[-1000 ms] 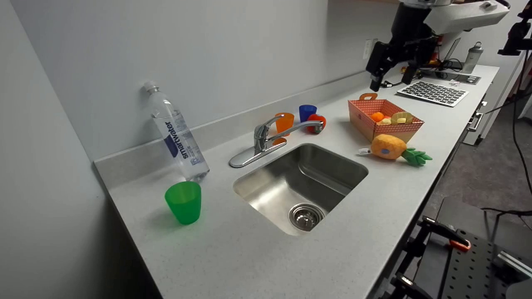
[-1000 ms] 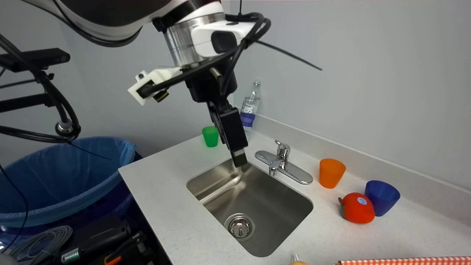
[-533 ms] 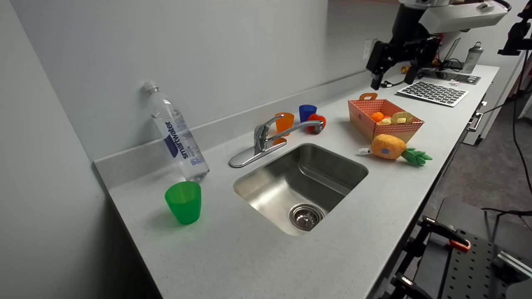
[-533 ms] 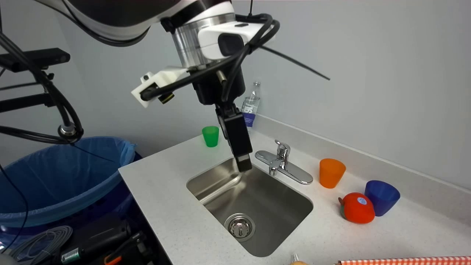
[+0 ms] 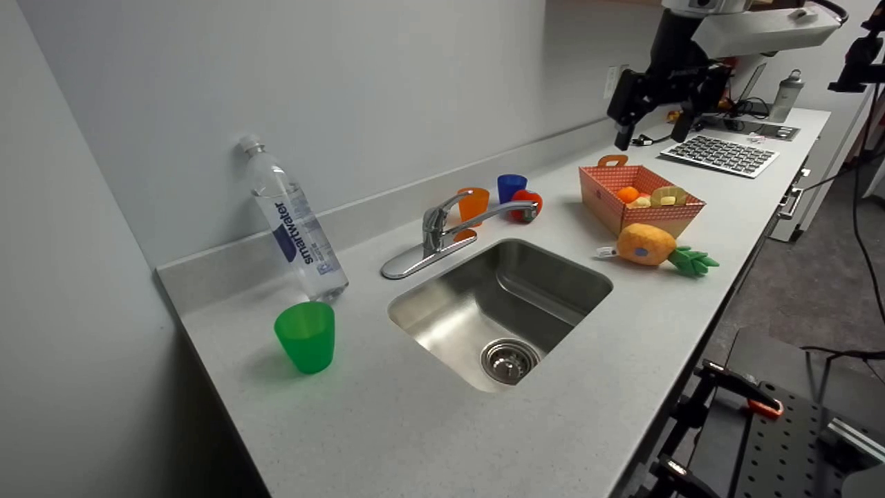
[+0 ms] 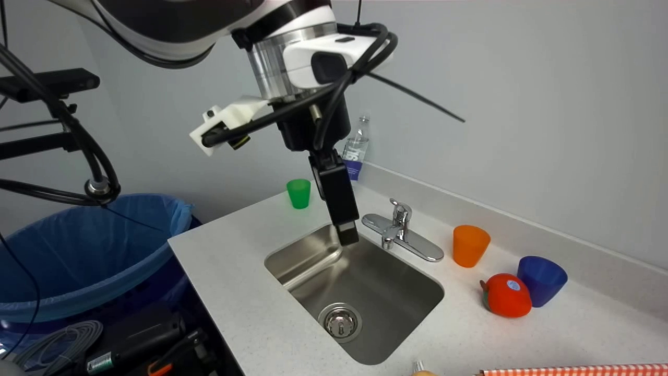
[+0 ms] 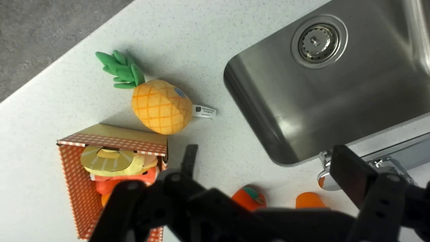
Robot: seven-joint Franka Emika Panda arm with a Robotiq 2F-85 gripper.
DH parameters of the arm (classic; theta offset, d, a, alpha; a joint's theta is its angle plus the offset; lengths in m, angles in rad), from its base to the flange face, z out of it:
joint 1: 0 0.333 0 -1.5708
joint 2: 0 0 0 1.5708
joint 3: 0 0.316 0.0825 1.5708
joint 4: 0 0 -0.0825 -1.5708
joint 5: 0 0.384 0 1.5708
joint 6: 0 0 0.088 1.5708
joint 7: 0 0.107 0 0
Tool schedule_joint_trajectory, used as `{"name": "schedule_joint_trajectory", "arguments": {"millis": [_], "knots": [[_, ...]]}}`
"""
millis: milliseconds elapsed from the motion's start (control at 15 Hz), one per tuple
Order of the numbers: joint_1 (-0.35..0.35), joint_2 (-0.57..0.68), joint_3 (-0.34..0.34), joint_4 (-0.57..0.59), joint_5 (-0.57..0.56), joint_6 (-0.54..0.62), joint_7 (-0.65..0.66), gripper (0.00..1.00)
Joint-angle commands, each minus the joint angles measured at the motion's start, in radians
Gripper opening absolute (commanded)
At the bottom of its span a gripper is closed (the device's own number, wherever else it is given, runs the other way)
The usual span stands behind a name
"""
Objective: Remove the banana plushie from the box
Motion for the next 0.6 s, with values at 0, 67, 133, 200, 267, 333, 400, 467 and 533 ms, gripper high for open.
{"name": "schedule_joint_trajectory", "arguments": {"millis": [0, 67, 133, 200, 267, 333, 400, 467, 533], "knots": [[-0.033, 0.09, -0.009, 0.048, -0.002, 0.067, 0.114, 1.0], [-0.052, 0.127, -0.013, 0.07, -0.009, 0.082, 0.151, 1.0], [-0.069, 0.164, -0.018, 0.094, -0.013, 0.092, 0.184, 1.0], [-0.089, 0.211, -0.024, 0.125, -0.019, 0.102, 0.219, 1.0], [-0.102, 0.249, -0.034, 0.154, -0.02, 0.103, 0.246, 1.0], [-0.112, 0.295, -0.053, 0.193, -0.018, 0.099, 0.268, 1.0], [-0.118, 0.333, -0.072, 0.228, -0.016, 0.091, 0.288, 1.0], [-0.122, 0.377, -0.095, 0.269, -0.016, 0.087, 0.306, 1.0], [-0.122, 0.419, -0.12, 0.307, -0.013, 0.081, 0.318, 1.0]]}}
